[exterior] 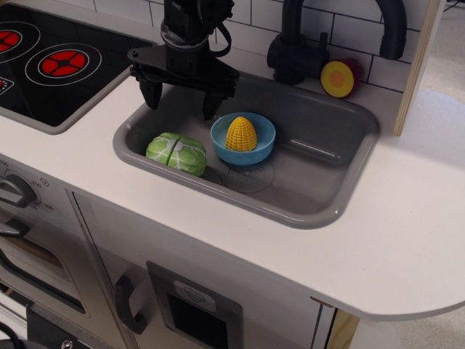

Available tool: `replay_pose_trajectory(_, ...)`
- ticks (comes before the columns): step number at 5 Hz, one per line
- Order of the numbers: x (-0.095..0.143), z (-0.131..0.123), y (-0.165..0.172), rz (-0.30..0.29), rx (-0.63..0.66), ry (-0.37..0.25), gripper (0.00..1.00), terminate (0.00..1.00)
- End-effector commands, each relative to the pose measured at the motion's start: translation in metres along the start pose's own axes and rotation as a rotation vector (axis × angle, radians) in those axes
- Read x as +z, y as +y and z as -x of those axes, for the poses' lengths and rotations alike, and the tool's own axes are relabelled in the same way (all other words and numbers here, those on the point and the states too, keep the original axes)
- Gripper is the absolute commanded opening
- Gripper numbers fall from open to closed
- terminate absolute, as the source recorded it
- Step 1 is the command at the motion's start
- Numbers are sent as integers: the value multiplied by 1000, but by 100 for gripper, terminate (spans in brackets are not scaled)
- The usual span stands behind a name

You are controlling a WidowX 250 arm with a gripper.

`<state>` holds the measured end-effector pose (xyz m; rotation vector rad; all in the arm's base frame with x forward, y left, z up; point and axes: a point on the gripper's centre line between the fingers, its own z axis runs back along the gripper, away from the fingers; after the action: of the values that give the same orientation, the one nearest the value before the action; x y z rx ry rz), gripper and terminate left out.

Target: Take corn out of bowl sink

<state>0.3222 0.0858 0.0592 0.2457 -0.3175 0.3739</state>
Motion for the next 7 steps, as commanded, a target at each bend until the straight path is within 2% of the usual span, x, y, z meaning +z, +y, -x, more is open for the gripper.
replay_pose_trajectory(1, 22, -56, -14, 45, 91, -29, 100, 0)
replay_pose_trajectory(2, 9, -58, -21, 23, 112, -5, 100, 0)
replay_pose_trajectory(3, -4, -50, -29, 16, 96, 25, 100, 0)
replay_pose_trajectory(6, -29, -44, -49, -18, 128, 51, 100, 0)
replay_pose_trajectory(7, -33, -41, -51, -28, 138, 42, 100, 0)
